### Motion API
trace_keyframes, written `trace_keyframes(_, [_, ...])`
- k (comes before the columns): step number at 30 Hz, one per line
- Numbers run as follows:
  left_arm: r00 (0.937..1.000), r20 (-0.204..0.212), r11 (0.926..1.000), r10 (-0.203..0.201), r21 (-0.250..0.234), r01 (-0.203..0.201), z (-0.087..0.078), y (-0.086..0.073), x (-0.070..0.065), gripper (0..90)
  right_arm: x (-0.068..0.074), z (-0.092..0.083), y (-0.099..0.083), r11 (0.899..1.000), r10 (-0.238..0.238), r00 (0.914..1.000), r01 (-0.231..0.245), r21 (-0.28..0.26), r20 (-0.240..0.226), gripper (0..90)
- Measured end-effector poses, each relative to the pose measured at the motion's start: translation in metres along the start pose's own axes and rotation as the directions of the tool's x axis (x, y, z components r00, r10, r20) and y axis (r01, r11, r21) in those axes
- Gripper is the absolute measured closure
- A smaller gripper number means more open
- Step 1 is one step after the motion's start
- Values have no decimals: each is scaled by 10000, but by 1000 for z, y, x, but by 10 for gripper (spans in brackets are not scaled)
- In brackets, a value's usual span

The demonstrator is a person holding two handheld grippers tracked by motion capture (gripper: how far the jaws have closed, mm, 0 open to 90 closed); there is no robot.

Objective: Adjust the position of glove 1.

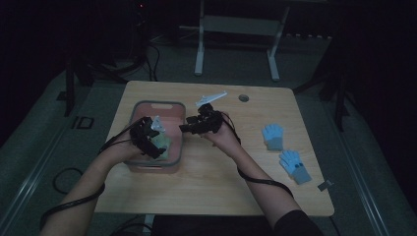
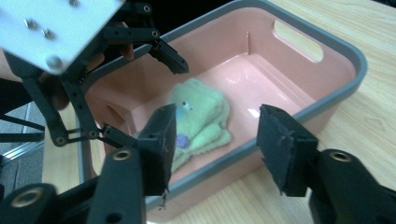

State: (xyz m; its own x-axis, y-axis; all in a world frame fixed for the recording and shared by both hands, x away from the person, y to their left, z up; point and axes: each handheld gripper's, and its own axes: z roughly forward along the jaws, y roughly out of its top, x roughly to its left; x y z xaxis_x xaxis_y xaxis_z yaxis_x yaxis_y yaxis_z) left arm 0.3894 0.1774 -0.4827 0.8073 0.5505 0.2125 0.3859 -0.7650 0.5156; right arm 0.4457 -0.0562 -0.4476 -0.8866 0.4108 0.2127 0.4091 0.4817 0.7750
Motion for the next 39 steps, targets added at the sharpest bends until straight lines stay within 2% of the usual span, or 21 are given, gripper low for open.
trace_keyframes(2, [9999, 70, 9998, -94, -152, 95, -1, 2, -1, 83, 0, -2, -1, 10000, -10, 10000, 10, -33, 85, 447])
trace_keyframes(5, [9996, 180, 9990, -212, -394, 219, -5, 8, -5, 74, -2, -11, -8, 10000, 13, 9996, -11, -67, 292, 364])
trace_keyframes(6, [9991, 311, 9976, -298, -609, 317, -7, 12, -8, 74, -3, -13, -10, 10000, 59, 9994, -56, -76, 342, 341])
trace_keyframes(9, [9983, 443, 9957, -384, -828, 420, -10, 16, -11, 71, -6, -17, -14, 9997, 189, 9992, -184, -135, 350, 312])
trace_keyframes(12, [9984, 475, 9935, -298, -1084, 348, -14, 23, -17, 71, -11, -25, -22, 9995, 294, 9993, -292, -102, 214, 212])
trace_keyframes(16, [9968, 748, 9870, -295, -1556, 409, -19, 33, -26, 65, -15, -32, -30, 9995, 303, 9992, -301, -60, 274, 195])
trace_keyframes(18, [9973, 689, 9862, -255, -1613, 363, -20, 35, -28, 64, -16, -34, -32, 9995, 295, 9992, -292, -134, 268, 192])
trace_keyframes(19, [9961, 873, 9847, -155, -1715, 304, -20, 39, -32, 55, -17, -38, -35, 9993, 272, 9993, -266, -271, 253, 195])
trace_keyframes(21, [9959, 888, 9849, -144, -1706, 294, -21, 41, -34, 41, -17, -39, -37, 9993, 208, 9995, -200, -316, 255, 195])
trace_keyframes(23, [9933, 1129, 9805, -231, -1912, 446, -24, 43, -38, 38, -16, -45, -40, 9986, -215, 9986, 239, -478, 492, 193])
trace_keyframes(24, [9921, 1214, 9789, -301, -1972, 539, -25, 45, -40, 38, -16, -45, -40, 9986, -215, 9986, 239, -478, 492, 193])
trace_keyframes(26, [9906, 1318, 9766, -363, -2057, 631, -23, 48, -45, 36, -18, -49, -44, 9961, -669, 9947, 711, -526, 780, 191])
trace_keyframes(28, [9901, 1360, 9758, -355, -2092, 637, -17, 55, -55, 31, -20, -53, -49, 9960, -614, 9957, 657, -607, 698, 177])
trace_keyframes(33, [9891, 1461, 9751, -156, -2166, 474, -14, 66, -67, 22, -23, -64, -63, 9967, -498, 9958, 546, -607, 769, 175])
trace_keyframes(34, [9895, 1439, 9706, -124, -2361, 465, -14, 71, -74, 22, -23, -67, -66, 9968, -477, 9958, 525, -601, 784, 174])
trace_keyframes(35, [9895, 1439, 9706, -124, -2361, 465, -14, 71, -74, 17, -23, -67, -66, 9968, -477, 9958, 525, -601, 784, 174])
trace_keyframes(37, [9881, 1539, 9652, -65, -2573, 465, -14, 76, -78, 15, -25, -73, -70, 9983, -387, 9956, 423, -407, 859, 165])
trace_keyframes(39, [9892, 1464, 9631, -85, -2650, 475, -12, 80, -82, 13, -27, -79, -74, 9988, -293, 9946, 330, -358, 996, 143])
